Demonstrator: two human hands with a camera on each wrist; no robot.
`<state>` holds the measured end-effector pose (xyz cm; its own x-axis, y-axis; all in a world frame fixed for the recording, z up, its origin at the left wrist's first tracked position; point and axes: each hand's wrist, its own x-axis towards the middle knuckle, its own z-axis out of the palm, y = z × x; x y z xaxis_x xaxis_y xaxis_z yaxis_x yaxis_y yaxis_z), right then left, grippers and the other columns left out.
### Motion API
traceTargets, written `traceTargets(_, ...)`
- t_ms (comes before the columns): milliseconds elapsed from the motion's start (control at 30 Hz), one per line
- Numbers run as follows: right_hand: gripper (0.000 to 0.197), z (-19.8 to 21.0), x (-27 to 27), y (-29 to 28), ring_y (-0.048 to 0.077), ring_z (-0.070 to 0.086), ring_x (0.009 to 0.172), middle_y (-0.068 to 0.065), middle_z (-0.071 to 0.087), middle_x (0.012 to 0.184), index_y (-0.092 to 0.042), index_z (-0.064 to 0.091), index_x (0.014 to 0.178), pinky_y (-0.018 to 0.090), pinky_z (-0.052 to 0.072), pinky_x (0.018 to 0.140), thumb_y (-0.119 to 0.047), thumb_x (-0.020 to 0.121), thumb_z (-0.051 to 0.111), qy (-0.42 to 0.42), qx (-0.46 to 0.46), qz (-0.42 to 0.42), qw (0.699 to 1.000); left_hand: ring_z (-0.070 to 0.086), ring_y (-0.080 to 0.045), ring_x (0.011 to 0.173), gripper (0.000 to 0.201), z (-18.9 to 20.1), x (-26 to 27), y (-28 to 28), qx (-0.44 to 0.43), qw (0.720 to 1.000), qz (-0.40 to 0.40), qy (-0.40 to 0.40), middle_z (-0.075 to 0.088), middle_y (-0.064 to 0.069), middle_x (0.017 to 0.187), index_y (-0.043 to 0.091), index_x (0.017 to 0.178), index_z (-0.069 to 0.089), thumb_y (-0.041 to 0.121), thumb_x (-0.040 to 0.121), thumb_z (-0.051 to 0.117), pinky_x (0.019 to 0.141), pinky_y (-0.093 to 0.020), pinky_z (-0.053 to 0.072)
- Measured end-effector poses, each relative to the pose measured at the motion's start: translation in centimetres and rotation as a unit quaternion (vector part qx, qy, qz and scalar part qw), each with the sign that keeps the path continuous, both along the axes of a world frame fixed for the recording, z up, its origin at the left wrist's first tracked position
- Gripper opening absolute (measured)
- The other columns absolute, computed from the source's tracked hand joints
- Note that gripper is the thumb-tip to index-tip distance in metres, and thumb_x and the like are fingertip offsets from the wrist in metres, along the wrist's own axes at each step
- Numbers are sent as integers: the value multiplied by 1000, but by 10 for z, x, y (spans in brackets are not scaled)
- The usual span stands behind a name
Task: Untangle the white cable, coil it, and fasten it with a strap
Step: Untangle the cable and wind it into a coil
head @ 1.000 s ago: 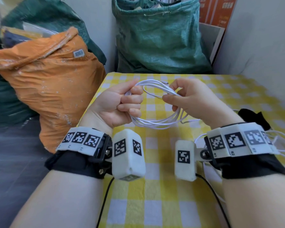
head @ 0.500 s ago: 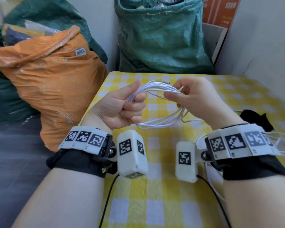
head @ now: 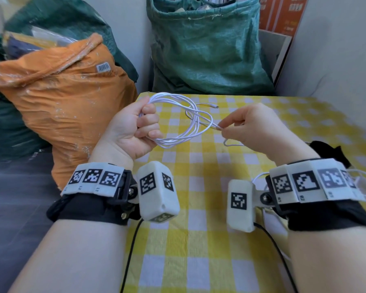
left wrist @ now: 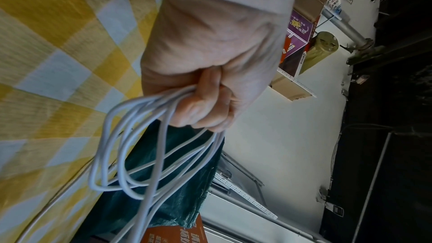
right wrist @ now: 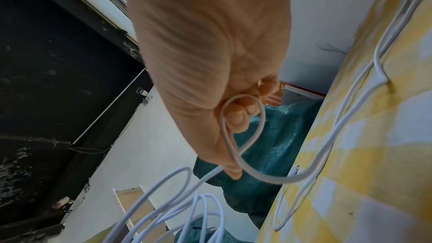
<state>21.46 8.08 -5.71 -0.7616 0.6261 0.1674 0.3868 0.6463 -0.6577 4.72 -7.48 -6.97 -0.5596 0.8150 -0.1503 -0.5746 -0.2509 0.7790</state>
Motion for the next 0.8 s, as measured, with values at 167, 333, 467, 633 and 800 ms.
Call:
traceTargets(167, 26, 2, 2, -2, 5, 42, 55, -13, 41, 70, -28, 62, 71, 21, 31, 44, -3, 79, 63, -44, 52, -27, 997, 19, -8, 24, 48, 1, -2, -1, 21, 1000, 8, -19, 21, 7, 35, 21, 54, 39, 38, 99, 36, 36, -16, 26)
traceTargets(333, 25, 0, 2, 2, 6, 56, 52, -12, 57, 75, -22, 61, 78, 14, 39, 37, 2, 85, 56, 16, 7, -38, 999, 19, -9, 24, 50, -2, -11, -3, 45, 995, 49, -73, 22, 6, 35, 20, 53, 39, 37, 100, 34, 36, -16, 26)
traceTargets(467, 15, -2, 3, 2, 3, 58, 39, -3, 62, 68, -19, 60, 75, 24, 51, 48, -8, 84, 65, 72, -71, -26, 994, 17, -8, 24, 50, -6, -15, -6, 70, 980, 134, -130, 21, 7, 34, 19, 54, 38, 35, 101, 32, 35, -15, 26)
traceTargets(633, 9, 1, 5, 4, 2, 39, 35, -6, 63, 64, -22, 64, 77, 14, 33, 38, -24, 86, 63, 129, -59, -58, 988, 15, -8, 25, 51, -14, -29, -12, 95, 950, 233, -182, 20, 7, 33, 18, 53, 35, 32, 102, 30, 35, -12, 25)
traceTargets(800, 14, -1, 1, 3, -1, 48, 52, -3, 68, 79, -19, 72, 88, 12, 33, 42, -17, 89, 58, 92, 5, -66, 994, 23, -7, 29, 45, -15, -30, -8, 117, 959, 213, -146, 29, 8, 40, 18, 61, 38, 34, 102, 27, 48, -20, 32)
